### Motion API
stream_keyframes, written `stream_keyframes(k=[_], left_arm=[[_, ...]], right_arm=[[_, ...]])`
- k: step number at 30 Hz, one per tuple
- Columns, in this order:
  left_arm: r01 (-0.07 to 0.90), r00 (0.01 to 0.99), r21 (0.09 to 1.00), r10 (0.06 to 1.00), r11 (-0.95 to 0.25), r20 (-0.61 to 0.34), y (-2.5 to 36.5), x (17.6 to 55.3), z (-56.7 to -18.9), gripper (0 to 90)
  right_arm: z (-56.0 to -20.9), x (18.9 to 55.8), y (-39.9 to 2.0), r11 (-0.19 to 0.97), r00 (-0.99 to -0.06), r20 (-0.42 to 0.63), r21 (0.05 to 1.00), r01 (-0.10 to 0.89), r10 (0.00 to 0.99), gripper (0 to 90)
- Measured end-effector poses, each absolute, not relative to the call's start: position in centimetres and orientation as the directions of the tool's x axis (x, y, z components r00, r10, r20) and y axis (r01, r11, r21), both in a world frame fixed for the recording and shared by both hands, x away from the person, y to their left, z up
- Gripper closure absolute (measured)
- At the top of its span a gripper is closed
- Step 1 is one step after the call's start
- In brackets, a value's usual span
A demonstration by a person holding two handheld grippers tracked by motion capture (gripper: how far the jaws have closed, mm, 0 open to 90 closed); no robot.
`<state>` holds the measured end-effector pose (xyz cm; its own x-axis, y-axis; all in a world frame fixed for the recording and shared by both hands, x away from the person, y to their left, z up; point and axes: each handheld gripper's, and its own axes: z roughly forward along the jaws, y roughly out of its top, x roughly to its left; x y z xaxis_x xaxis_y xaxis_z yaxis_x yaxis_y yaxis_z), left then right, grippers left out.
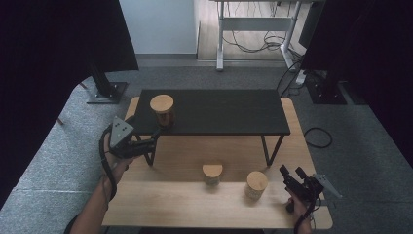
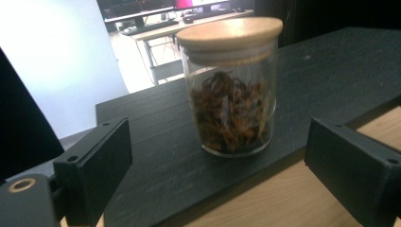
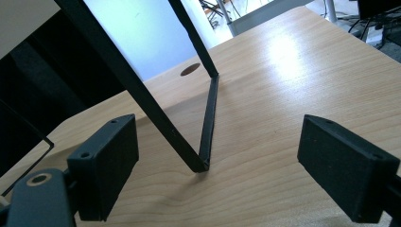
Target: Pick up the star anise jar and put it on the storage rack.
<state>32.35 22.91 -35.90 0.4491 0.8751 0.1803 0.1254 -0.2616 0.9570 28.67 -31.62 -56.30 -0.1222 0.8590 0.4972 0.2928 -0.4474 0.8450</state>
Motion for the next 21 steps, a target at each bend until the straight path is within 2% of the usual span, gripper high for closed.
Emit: stream_keyframes(k=[11,21], left_arm=[[0.105,0.508,0.965,0.847,-0.240,0.155,23.6,28.4,-38.7,7.9],[0.170,0.527,0.964,0.845,-0.206,0.088,25.1,25.4,-43.6,8.1]], right_arm=[[-56.3,28.6,-31.5,-0.448,-0.125,0.498,0.844,0.295,0.858,12.8],[-56.3,28.6,-31.5,-0.448,-0.120,0.498,0.844,0.293,0.859,12.7]])
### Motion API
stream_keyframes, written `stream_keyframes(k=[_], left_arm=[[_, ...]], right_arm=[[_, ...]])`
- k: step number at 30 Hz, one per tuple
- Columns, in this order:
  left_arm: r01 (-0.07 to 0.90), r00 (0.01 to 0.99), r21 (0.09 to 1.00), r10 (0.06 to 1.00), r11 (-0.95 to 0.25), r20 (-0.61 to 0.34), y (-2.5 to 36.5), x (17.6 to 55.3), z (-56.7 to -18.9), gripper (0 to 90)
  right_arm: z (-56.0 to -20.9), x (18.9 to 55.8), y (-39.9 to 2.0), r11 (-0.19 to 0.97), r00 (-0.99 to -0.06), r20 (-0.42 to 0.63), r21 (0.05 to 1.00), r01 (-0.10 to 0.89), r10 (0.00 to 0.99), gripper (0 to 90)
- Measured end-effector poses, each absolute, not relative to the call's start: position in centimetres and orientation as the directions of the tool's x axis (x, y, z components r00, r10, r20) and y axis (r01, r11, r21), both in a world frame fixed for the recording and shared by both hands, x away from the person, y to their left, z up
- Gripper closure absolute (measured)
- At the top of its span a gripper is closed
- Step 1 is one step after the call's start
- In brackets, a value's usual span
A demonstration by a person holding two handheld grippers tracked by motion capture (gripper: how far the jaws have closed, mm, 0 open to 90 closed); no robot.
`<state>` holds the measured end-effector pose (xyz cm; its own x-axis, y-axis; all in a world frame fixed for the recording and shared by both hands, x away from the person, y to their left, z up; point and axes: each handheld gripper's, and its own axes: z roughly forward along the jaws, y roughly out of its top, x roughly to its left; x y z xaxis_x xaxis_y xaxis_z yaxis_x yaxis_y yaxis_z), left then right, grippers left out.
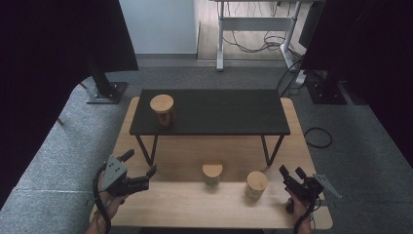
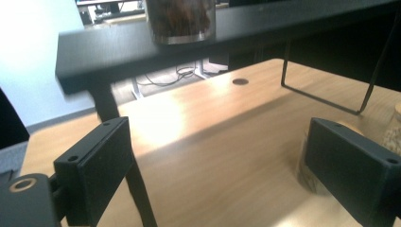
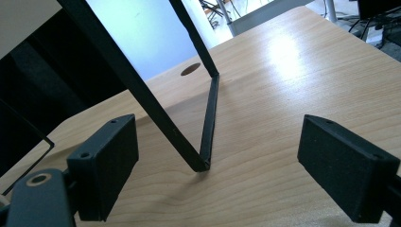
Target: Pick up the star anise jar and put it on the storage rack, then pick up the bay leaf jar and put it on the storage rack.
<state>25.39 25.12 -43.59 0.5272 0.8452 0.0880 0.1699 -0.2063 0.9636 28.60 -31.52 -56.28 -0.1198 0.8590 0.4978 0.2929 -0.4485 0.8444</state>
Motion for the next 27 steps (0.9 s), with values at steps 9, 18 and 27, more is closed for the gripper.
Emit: stream_keyframes(k=[9,18,27], left_arm=[[0.267,0.506,0.945,0.862,-0.188,0.029,26.2,24.6,-47.8,8.4],[0.329,0.521,0.924,0.853,-0.195,-0.006,26.0,24.5,-50.7,8.5],[0.379,0.512,0.916,0.854,-0.131,-0.090,26.5,25.2,-52.2,8.6]], right_arm=[[-56.3,28.5,-31.5,-0.452,-0.112,0.499,0.844,0.288,0.860,12.7],[-56.3,28.4,-31.5,-0.453,-0.100,0.496,0.845,0.283,0.863,12.5],[-56.3,28.5,-31.4,-0.450,-0.103,0.494,0.846,0.286,0.863,12.2]])
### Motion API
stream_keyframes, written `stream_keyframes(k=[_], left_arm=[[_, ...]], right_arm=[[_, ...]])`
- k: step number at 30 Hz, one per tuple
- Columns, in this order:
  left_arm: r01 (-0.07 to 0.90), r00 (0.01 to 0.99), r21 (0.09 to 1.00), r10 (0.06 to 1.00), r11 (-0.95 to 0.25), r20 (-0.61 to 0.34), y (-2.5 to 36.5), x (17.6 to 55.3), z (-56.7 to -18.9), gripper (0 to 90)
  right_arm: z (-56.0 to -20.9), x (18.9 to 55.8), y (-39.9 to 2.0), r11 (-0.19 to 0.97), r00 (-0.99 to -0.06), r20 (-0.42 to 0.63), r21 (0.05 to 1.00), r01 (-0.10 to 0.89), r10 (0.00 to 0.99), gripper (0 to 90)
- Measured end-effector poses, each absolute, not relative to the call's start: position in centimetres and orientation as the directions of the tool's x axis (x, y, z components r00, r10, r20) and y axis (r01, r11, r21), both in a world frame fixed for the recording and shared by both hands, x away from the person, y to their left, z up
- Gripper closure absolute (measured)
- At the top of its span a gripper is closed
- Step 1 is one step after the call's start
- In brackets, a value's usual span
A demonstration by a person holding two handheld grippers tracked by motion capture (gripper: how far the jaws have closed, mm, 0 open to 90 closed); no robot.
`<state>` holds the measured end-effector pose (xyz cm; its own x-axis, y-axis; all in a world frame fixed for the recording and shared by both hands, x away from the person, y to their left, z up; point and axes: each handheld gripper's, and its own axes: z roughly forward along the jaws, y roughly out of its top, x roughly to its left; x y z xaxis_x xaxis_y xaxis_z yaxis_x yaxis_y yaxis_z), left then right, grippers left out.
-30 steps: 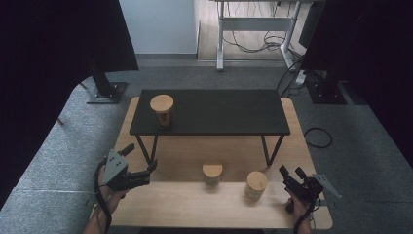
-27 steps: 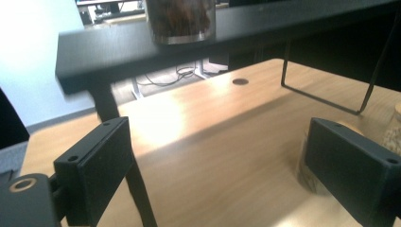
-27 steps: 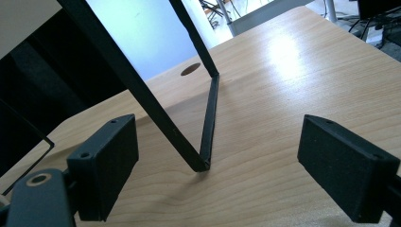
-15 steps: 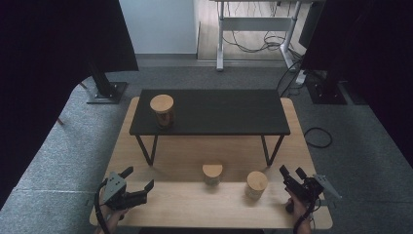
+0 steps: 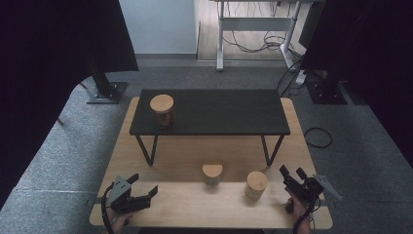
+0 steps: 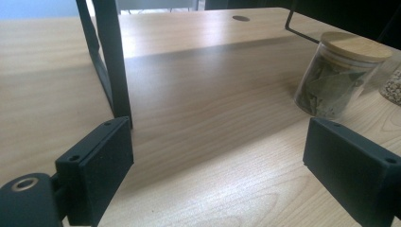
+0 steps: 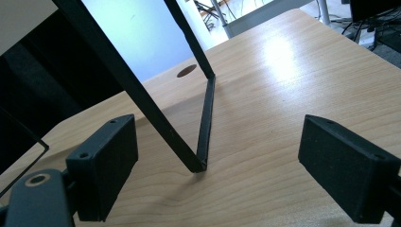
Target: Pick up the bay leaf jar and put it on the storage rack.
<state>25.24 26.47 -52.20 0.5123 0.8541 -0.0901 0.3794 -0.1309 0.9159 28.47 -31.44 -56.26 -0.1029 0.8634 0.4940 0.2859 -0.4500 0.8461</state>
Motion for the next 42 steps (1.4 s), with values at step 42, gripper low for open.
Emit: stream_keyframes(k=[42], left_arm=[[0.449,0.500,0.883,0.857,-0.137,-0.122,26.2,26.9,-54.3,9.2]], right_arm=[[-50.2,21.8,-26.0,-0.322,-0.336,0.385,0.918,0.230,0.859,11.3]])
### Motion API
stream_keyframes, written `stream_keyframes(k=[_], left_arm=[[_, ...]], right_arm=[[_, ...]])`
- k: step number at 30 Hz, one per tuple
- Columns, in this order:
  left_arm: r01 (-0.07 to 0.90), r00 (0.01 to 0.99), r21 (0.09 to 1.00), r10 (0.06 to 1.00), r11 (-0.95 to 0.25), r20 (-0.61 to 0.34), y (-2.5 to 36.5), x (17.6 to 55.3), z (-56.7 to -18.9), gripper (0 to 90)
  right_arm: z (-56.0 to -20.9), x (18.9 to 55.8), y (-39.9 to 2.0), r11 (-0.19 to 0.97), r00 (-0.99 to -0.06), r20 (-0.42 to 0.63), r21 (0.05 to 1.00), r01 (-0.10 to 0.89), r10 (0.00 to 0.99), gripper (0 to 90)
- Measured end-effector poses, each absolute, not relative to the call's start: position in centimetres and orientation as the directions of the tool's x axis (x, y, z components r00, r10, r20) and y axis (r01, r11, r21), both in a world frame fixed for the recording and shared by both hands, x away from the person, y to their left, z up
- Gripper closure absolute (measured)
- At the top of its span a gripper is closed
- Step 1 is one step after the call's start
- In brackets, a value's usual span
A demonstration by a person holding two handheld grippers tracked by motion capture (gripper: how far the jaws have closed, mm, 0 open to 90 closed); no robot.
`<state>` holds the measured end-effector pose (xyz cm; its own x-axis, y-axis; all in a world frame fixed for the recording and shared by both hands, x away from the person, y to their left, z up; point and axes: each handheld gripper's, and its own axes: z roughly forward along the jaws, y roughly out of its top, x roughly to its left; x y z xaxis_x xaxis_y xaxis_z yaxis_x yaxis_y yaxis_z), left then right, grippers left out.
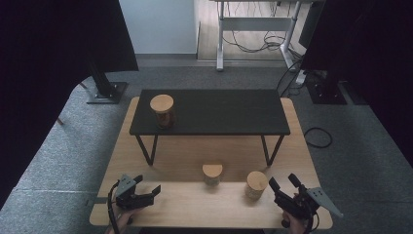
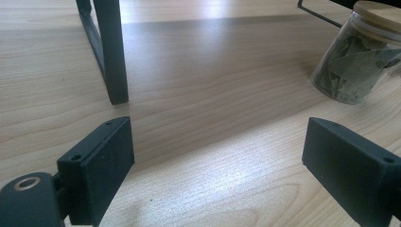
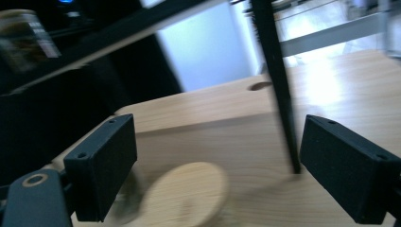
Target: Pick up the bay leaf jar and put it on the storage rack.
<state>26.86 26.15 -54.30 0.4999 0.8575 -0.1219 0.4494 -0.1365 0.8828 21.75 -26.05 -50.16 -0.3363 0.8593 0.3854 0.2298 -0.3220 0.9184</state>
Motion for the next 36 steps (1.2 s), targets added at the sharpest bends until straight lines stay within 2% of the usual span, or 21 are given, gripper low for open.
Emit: stream_keyframes(k=[7,17,36], left_arm=[[0.458,0.494,0.879,0.861,-0.136,-0.124,26.2,27.0,-54.5,9.2],[0.467,0.492,0.873,0.862,-0.143,-0.122,26.1,27.2,-54.8,9.5],[0.471,0.477,0.872,0.870,-0.131,-0.127,26.2,27.4,-54.8,10.2]], right_arm=[[-49.7,20.6,-23.4,-0.273,-0.428,0.364,0.926,0.259,0.828,11.0],[-49.8,19.8,-19.8,-0.212,-0.511,0.342,0.931,0.296,0.788,10.9],[-50.4,19.9,-16.3,-0.127,-0.566,0.306,0.934,0.334,0.765,11.0]])
